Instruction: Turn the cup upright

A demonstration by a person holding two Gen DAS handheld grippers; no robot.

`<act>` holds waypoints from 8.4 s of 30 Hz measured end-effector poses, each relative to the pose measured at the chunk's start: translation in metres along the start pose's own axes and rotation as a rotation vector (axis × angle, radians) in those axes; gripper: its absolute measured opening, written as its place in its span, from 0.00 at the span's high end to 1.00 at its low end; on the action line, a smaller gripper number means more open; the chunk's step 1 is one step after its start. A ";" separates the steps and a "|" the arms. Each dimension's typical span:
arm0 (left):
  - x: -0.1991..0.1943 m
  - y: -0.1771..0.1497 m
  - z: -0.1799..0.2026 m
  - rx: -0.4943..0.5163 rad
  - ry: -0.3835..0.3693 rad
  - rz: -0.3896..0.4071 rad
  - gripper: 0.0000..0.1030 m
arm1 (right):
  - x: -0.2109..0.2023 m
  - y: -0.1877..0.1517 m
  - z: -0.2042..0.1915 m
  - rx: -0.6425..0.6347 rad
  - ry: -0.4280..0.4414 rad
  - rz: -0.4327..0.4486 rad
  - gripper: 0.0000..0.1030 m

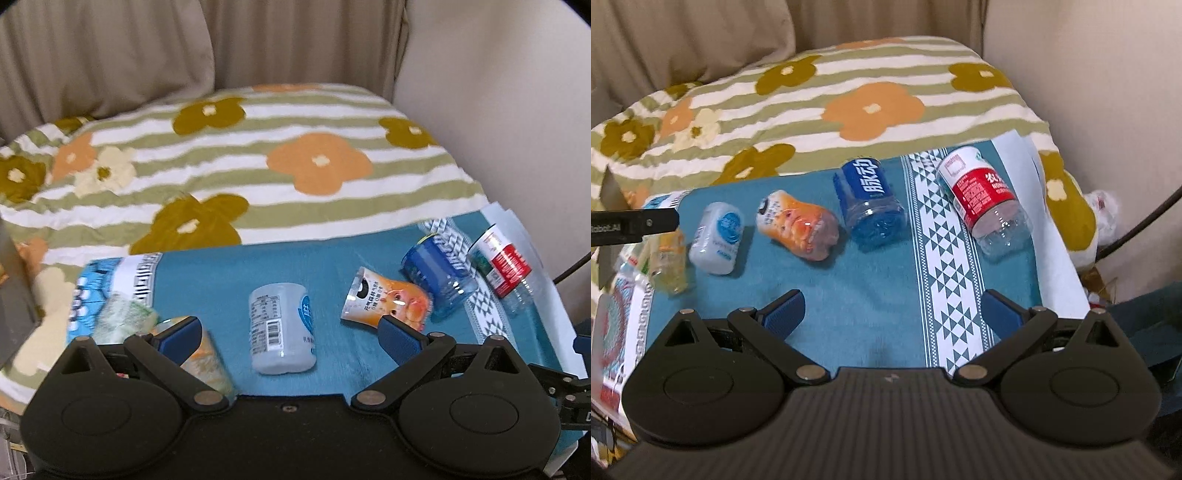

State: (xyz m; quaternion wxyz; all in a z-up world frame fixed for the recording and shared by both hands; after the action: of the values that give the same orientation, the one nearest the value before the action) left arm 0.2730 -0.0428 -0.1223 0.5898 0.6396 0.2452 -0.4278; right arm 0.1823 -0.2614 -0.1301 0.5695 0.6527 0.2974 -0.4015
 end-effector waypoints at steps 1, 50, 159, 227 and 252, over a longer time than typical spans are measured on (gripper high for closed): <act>0.011 0.001 -0.001 0.006 -0.008 -0.018 0.02 | 0.004 0.000 0.001 0.011 -0.008 -0.010 0.00; 0.004 -0.041 0.030 0.016 -0.037 -0.070 0.37 | -0.007 -0.027 0.006 0.059 0.065 -0.030 0.00; -0.091 -0.196 -0.082 -0.237 0.031 -0.058 0.00 | 0.006 -0.026 -0.137 -0.002 0.236 0.228 0.32; -0.153 -0.150 -0.013 -0.045 0.029 0.147 0.00 | -0.095 -0.080 -0.072 -0.144 0.062 0.241 0.00; -0.170 -0.142 0.011 -0.040 0.103 0.238 0.00 | -0.120 -0.090 -0.026 -0.109 0.055 0.179 0.00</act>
State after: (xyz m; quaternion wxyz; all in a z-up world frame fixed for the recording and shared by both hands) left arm 0.0664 0.0052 -0.0568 0.6356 0.6735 0.2060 -0.3163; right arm 0.0510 -0.2121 -0.0714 0.6292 0.6556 0.2748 -0.3144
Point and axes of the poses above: each gripper's, at about its wrist camera, not at the fingertips, and x roughly the way its jaws point, z to its right, y to its top, the point moved 10 cm from there along x, roughly the way its jaws point, and after that the axes turned 3 degrees about -y, right-handed, at the moved point
